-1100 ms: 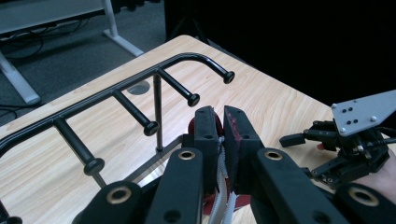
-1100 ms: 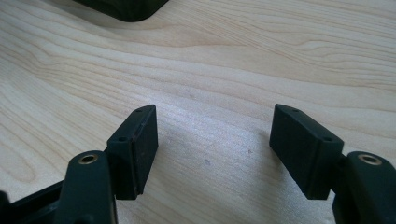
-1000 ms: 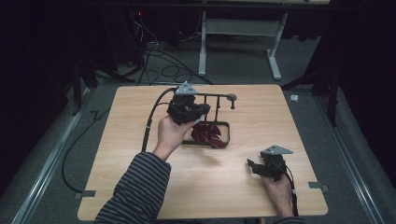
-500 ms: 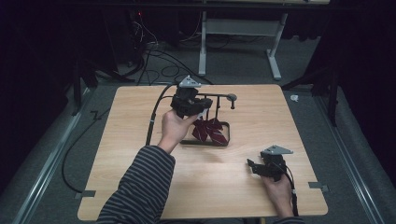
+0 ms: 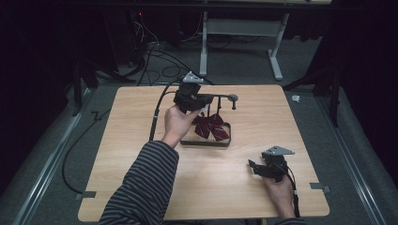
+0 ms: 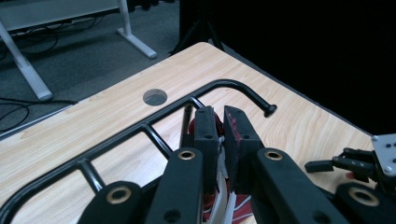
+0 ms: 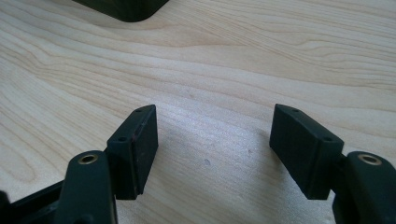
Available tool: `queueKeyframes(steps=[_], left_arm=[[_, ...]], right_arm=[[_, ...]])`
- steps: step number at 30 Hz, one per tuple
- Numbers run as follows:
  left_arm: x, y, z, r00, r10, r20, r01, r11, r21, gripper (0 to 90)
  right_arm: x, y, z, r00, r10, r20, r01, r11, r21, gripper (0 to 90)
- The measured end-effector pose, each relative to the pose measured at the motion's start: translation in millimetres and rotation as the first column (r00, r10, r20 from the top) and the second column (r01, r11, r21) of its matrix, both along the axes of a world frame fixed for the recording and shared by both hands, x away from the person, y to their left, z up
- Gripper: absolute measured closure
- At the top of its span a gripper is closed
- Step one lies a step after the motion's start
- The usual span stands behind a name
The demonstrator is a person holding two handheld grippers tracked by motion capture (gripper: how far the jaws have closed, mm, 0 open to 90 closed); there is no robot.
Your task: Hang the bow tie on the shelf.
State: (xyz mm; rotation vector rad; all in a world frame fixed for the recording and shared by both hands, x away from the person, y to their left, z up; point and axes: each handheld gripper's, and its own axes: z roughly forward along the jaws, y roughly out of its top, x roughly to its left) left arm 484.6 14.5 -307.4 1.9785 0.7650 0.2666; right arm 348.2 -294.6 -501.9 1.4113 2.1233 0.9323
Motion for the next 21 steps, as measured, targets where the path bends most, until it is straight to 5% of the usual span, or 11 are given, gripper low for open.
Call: queueKeyframes(steps=[21], left_arm=[[22.8,9.1,-15.6,0.9964,0.073,-0.044,-0.072,0.9971,0.027,82.7]], right_arm=[[0.0,0.0,0.0,1.0,0.0,0.0,0.0,1.0,0.001,33.7]])
